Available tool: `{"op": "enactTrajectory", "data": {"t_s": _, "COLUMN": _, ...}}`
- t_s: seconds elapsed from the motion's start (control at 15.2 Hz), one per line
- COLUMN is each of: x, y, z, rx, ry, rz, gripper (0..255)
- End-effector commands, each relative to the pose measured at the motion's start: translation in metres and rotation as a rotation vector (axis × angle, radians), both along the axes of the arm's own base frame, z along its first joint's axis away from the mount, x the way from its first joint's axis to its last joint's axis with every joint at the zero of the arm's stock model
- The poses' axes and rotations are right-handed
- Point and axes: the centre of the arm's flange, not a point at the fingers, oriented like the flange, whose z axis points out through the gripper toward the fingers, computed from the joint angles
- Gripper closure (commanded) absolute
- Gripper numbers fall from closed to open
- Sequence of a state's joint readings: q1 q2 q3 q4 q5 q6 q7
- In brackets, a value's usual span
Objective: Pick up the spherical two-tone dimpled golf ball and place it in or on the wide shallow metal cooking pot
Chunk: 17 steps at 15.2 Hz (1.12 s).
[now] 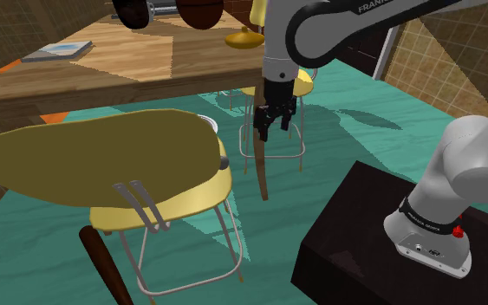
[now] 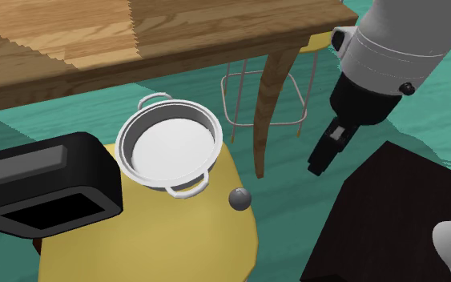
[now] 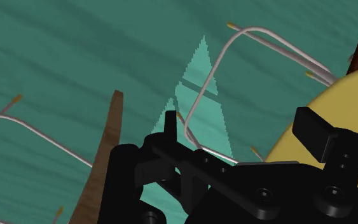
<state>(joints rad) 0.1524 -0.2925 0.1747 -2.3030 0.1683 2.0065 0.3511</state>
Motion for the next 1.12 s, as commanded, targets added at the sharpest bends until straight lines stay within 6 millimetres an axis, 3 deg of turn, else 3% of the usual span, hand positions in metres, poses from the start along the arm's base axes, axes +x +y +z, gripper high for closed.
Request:
{"op": "enactTrajectory", "data": {"t_s": 0.0, "x": 0.014, "y": 0.019, "z": -0.005, "rx": 0.016, "ry": -0.01, "rz": -0.003, "gripper": 0}}
{"op": "enactTrajectory", "data": {"t_s": 0.66, "x": 0.081, "y": 0.114, "z": -0.035, "rx": 0.086, "ry": -0.052, "rz": -0.01, "gripper": 0}}
{"op": "enactTrajectory", "data": {"t_s": 1.06, "x": 0.082, "y": 0.119, "z": -0.061, "rx": 0.087, "ry": -0.052, "rz": -0.01, "gripper": 0}}
